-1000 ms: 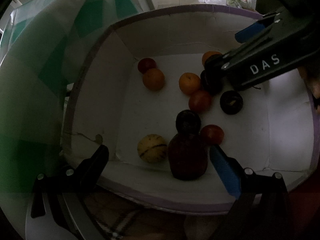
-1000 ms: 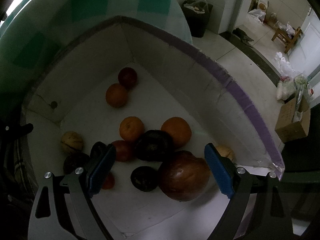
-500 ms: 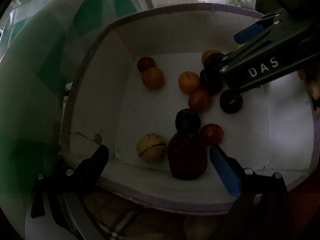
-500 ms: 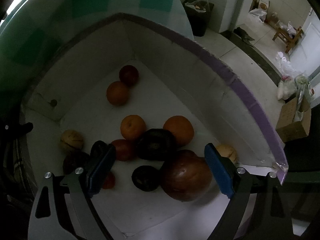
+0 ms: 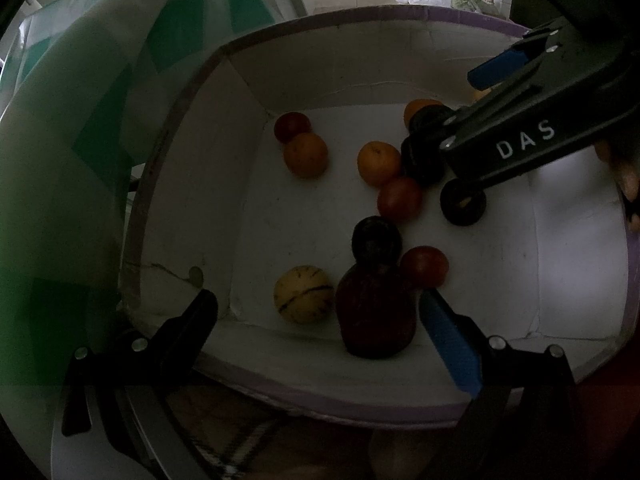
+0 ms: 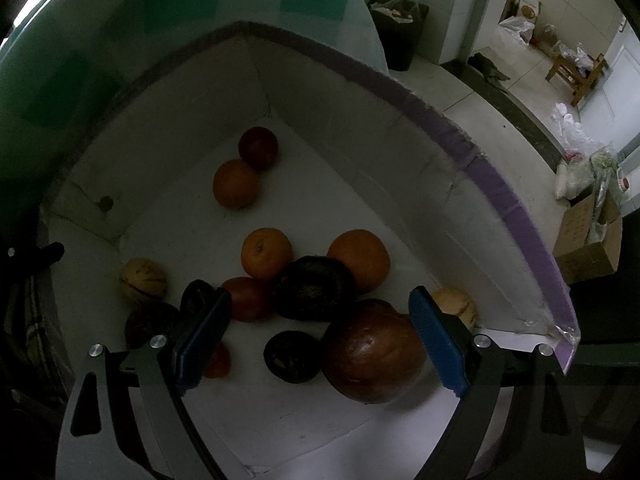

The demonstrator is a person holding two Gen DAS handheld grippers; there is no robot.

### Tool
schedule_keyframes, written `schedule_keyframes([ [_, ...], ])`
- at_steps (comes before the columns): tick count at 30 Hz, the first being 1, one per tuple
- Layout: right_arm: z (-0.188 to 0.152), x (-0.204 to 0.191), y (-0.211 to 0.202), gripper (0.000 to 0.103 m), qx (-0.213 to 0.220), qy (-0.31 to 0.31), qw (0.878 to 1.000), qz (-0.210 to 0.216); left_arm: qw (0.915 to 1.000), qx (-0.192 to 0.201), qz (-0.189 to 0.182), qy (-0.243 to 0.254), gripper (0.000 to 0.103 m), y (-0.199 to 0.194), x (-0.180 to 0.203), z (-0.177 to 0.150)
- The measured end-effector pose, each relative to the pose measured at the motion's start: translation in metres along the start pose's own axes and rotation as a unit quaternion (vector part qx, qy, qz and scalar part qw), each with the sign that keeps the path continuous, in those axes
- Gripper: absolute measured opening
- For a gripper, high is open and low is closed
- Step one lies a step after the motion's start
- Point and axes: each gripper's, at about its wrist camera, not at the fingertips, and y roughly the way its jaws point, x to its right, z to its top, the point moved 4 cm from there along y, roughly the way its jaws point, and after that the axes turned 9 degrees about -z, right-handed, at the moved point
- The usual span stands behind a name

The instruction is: Organize fruits

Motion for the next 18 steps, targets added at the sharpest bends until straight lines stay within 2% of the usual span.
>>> schedule_keyframes([
  [18,-0.0005,0.0006,0.0002,0.087,-0.002,0.000,1.000,0.000,1.0000,0.000,-0.001,0.002,0.101,-0.0010,0.0003,-0.0028],
])
